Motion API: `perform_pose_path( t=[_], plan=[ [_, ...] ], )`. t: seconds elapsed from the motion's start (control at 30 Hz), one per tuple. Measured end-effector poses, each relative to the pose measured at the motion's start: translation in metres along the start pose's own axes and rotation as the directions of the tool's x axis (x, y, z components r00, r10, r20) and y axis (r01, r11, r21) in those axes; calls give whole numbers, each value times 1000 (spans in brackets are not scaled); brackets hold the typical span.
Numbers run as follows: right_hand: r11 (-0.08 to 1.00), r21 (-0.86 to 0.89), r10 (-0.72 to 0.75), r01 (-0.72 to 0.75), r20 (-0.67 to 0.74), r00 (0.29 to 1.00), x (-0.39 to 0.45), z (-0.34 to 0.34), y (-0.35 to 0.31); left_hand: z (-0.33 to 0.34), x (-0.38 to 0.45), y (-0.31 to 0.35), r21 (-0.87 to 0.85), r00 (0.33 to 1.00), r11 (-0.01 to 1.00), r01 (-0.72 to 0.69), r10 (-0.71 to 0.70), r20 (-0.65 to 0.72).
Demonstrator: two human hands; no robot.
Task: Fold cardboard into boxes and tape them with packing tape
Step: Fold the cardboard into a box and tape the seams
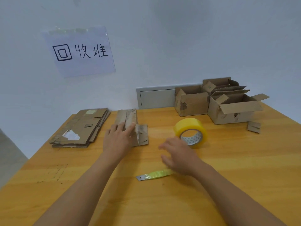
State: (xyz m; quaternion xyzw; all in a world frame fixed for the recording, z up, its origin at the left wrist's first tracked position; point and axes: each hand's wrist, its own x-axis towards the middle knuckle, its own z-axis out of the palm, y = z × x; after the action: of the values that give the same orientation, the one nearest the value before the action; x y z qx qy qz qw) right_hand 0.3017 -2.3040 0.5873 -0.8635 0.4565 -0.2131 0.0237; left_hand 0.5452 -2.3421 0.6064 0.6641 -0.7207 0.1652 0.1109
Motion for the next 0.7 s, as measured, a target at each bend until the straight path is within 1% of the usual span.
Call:
perform_pose_path(
  t=[0.03,0.07,0.1,0.2,0.3,0.33,0.4,0.47,0.53,0.6,0.63,0.7],
  plan=[
    [999,-16,-26,29,197,980,1,5,-9,0,-1,0,15,1000,1000,-3,3,-2],
    [997,-50,-34,53,315,949,1,9,-16,1,-2,-1,34,1000,999,-9,9,-4],
    [994,-80,-35,70,380,924,2,13,-22,3,-3,-1,45,1000,999,-17,17,-5],
    [993,-98,-10,64,477,879,4,16,-33,7,-2,-3,-8,997,998,-68,67,-45],
    [999,-5,30,-33,552,833,9,13,-33,13,0,-5,-69,989,988,-139,135,-61],
    [997,45,25,-60,548,836,12,12,-31,15,1,-6,-87,989,986,-145,141,-53],
    [973,199,11,-115,460,888,18,7,-25,16,2,-6,-103,987,983,-153,146,-67],
    [904,397,45,-157,277,960,26,-1,-19,19,4,-7,-80,976,983,-167,153,-152],
    [803,581,113,-130,66,991,37,-11,-18,22,6,-6,-62,959,982,-180,161,-235],
    [661,747,220,-74,-98,971,50,-19,-21,23,9,-6,-79,947,980,-181,152,-284],
    [551,832,294,-62,-124,948,58,-22,-22,24,11,-6,-78,940,980,-182,150,-307],
    [296,954,394,-58,-66,917,72,-25,-22,27,14,-8,-69,924,978,-195,160,-349]
  ],
)
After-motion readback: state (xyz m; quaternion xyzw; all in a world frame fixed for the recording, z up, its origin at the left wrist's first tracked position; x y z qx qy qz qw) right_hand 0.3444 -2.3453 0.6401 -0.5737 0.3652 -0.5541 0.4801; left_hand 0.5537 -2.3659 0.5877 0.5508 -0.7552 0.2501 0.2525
